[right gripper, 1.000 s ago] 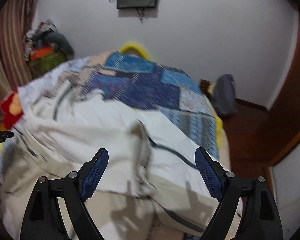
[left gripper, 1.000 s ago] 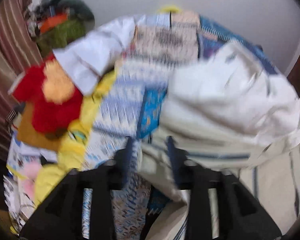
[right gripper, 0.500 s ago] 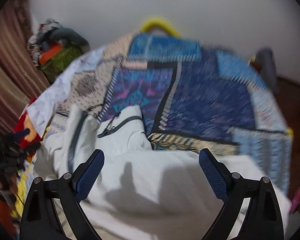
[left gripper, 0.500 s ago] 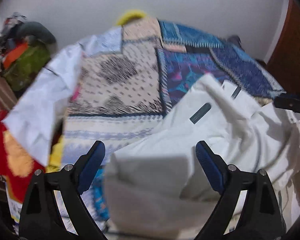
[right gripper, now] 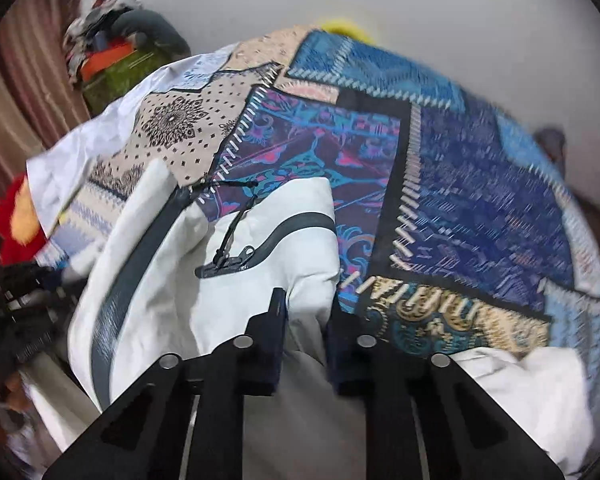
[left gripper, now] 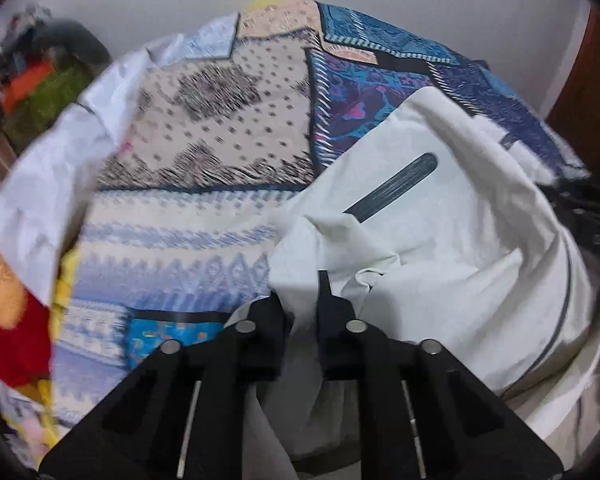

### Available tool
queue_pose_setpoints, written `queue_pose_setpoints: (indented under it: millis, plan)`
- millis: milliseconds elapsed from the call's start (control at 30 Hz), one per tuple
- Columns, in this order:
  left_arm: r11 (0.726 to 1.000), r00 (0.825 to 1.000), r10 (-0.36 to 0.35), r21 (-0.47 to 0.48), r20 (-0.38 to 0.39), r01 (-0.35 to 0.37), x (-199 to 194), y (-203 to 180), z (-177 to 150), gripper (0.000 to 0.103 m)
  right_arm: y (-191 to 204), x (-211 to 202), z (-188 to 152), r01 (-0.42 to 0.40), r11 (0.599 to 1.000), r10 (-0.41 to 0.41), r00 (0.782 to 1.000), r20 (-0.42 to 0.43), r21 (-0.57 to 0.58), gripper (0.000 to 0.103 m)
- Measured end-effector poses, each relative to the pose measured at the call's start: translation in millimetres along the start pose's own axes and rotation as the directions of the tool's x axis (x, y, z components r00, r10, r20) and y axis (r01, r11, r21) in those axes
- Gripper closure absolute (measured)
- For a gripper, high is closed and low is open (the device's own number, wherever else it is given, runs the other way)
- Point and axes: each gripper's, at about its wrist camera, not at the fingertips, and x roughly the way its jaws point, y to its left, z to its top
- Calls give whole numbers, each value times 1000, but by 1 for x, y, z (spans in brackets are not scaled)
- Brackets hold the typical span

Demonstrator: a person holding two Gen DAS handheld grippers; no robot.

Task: Fold large clothes

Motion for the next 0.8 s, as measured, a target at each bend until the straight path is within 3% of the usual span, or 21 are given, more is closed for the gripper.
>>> queue_pose_setpoints:
  millis: [100, 167, 267, 367, 467, 633, 667, 700, 733, 767, 800]
  plan:
    - [994, 993, 101, 24, 62, -103, -13, 1, 4, 92, -4, -11, 2, 92, 995, -90, 995, 44, -47, 92]
    - [992, 990, 125, -18, 62, -124, -16, 12, 9, 92, -13, -18, 6, 149, 988, -145, 986, 76, -42, 92]
    - [984, 987, 161, -77, 25, -158, -5, 32, 14, 92, -25, -16, 13, 251, 968, -247, 963, 108, -23, 93]
    - [979, 986, 156, -124, -51, -161, 23, 45, 6, 91, -34, 0, 12, 272, 962, -271, 960, 74, -12, 92]
    - [977, 980, 170, -113, -108, -182, 49, 39, -8, 89, -30, 18, 6, 321, 946, -318, 946, 61, -36, 92]
    - [971, 970, 221, -70, -96, -228, 57, 26, -17, 88, -15, 19, 1, 394, 909, -388, 919, 68, -139, 89]
    - [972, 972, 210, -85, -103, -219, 58, 28, -17, 88, -16, 18, 2, 412, 900, -407, 911, 63, -144, 79]
    - [972, 973, 203, -94, -108, -214, 58, 30, -17, 88, -17, 17, 3, 459, 877, -455, 888, 62, -142, 67]
    - [972, 973, 201, -100, -112, -212, 58, 32, -17, 86, -21, 15, 4, 521, 842, -517, 853, 70, -138, 30]
    - [971, 972, 204, -101, -116, -215, 58, 33, -17, 85, -26, 12, 6, 542, 830, -535, 841, 88, -135, 13]
    - [971, 972, 205, -96, -117, -217, 58, 32, -16, 85, -29, 8, 7, 529, 839, -522, 848, 87, -128, 13]
